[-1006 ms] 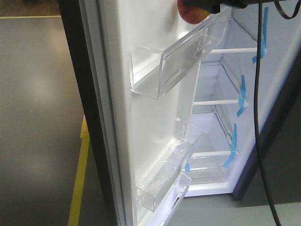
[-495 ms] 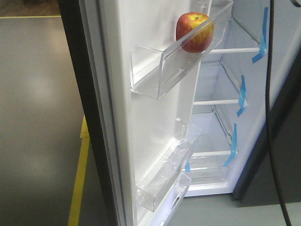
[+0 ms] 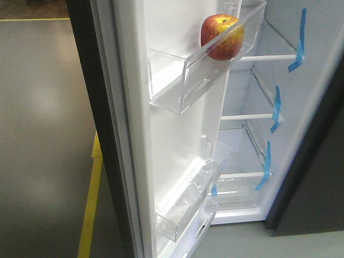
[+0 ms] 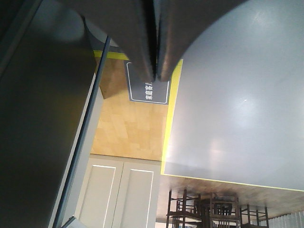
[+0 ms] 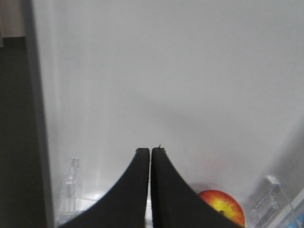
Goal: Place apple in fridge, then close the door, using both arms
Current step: 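Release the apple into the upper clear door bin and raise the right gripper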
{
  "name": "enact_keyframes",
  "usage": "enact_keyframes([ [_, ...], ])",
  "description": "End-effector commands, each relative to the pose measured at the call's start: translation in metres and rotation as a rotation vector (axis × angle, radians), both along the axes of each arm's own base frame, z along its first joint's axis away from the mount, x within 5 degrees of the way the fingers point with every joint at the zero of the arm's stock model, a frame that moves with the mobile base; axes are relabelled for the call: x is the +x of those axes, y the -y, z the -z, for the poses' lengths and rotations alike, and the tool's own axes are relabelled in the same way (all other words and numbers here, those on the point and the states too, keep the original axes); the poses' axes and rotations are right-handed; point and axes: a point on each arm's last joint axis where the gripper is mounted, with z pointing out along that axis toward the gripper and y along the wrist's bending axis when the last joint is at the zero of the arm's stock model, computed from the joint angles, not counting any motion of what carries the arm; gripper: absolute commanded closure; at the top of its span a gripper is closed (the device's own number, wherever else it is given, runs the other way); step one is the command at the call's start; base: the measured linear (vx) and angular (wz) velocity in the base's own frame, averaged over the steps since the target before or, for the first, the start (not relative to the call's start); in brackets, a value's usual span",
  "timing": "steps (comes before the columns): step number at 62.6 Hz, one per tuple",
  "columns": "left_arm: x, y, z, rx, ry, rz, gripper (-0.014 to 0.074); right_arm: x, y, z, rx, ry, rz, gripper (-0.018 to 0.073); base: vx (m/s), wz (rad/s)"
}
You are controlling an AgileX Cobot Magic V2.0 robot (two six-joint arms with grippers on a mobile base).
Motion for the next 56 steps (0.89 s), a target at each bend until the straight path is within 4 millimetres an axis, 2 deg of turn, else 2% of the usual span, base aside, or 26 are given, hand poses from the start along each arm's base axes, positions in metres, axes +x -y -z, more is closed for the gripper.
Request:
enact_keyframes([
  [1, 0.001, 0.001, 0.003, -0.008, 0.056, 0.009, 0.0603, -0.029, 0.003, -0.01, 0.024, 0.038, 0.001, 0.0566, 0.0, 0.0],
  [6, 0.001, 0.001, 0.003, -0.008, 0.056, 0.009, 0.0603, -0.037, 0.004, 0.0, 0.021, 0.017, 0.008, 0.0566, 0.0, 0.0],
  [13, 0.001, 0.001, 0.003, -0.008, 0.056, 0.009, 0.0603, -0.048, 0.006, 0.026, 0.028, -0.022, 0.041, 0.0566, 0.0, 0.0],
  [18, 0.001, 0.001, 0.003, -0.008, 0.056, 0.009, 0.0603, -0.057, 0.009, 0.054, 0.03, -0.071, 0.066, 0.0566, 0.0, 0.0],
  [30, 0.001, 0.001, 0.002, -0.008, 0.066, 0.01, 0.0603, -0.092, 0.013, 0.124, 0.026, -0.192, 0.101, 0.0566, 0.0, 0.0],
  [34, 0.001, 0.001, 0.0, -0.013, 0.08, 0.011, 0.0603, -0.108, 0.016, 0.141, 0.041, -0.189, 0.126, 0.0566, 0.0, 0.0],
  [46, 0.002, 0.003, -0.008, -0.188, 0.196, 0.012, 0.0603, -0.152, 0.023, 0.188, 0.069, -0.161, 0.172, 0.0566, 0.0, 0.0],
  [56, 0.001, 0.002, -0.019, -0.393, 0.337, 0.008, 0.0603, -0.187, 0.025, 0.212, 0.153, -0.17, 0.191, 0.0566, 0.0, 0.0],
])
